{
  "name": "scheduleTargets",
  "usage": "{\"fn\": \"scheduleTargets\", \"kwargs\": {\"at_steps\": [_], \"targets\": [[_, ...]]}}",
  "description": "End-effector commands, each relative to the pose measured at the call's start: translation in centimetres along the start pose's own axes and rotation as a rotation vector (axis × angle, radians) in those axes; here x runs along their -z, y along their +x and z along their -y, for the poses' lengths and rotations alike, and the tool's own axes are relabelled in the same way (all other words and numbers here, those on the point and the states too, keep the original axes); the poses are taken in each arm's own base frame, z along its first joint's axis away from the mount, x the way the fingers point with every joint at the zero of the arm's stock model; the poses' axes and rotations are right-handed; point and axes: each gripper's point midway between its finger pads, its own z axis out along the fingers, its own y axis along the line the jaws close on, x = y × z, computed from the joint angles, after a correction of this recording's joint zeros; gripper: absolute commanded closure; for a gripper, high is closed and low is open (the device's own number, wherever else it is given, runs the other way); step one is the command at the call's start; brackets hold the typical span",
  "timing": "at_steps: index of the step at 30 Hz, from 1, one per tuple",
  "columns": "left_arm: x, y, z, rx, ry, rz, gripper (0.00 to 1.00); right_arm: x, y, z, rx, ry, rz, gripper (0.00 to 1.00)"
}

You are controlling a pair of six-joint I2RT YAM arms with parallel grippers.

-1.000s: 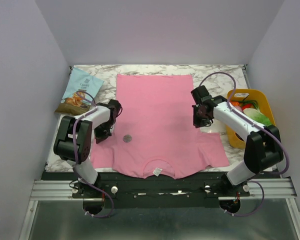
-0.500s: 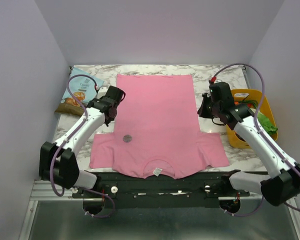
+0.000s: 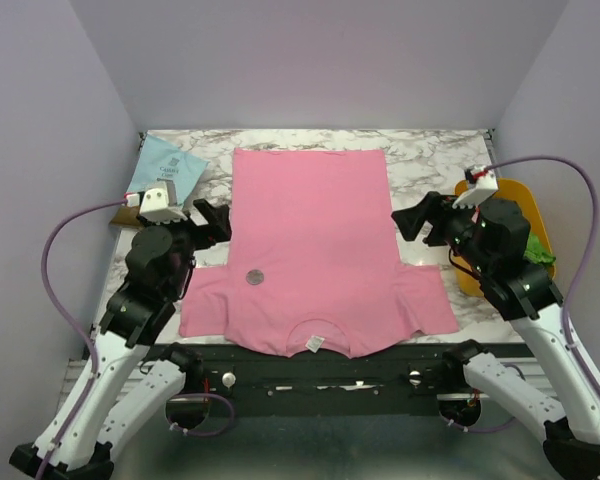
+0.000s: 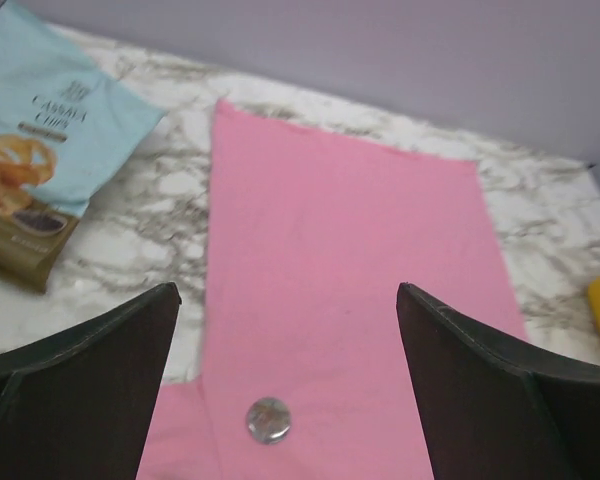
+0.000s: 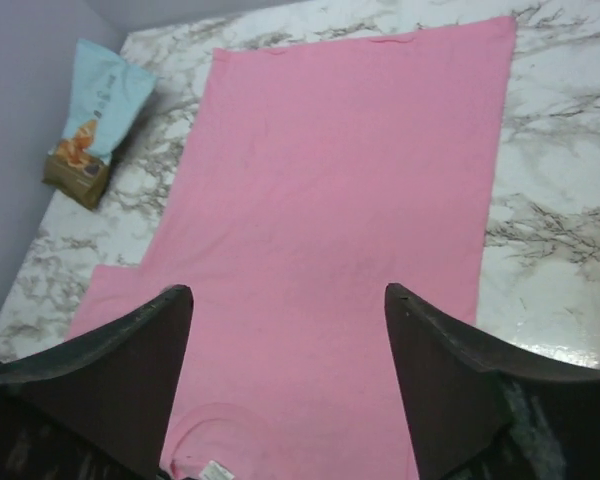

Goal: Pin the brooch onto the clothing

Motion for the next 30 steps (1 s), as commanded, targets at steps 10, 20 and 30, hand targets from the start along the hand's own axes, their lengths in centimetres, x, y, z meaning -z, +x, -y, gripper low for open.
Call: {"fn": "scheduleTargets", "kwargs": {"at_steps": [10, 20, 30], "targets": [[1.7, -2.9, 2.3, 0.081, 0.172, 0.184, 0.01, 4.1, -4.2, -2.0, 0.003, -0.115, 0.237, 0.0], [0.4, -1.7, 2.5, 0.065, 0.161, 0.137, 0.01, 4.2, -4.6, -2.1, -0.014, -0.119, 0.254, 0.0], [0.2, -0.9, 2.6, 0.048, 0.179, 0.128, 0.01, 4.3, -4.6, -2.1, 0.002, -0.141, 0.303, 0.0]]}}
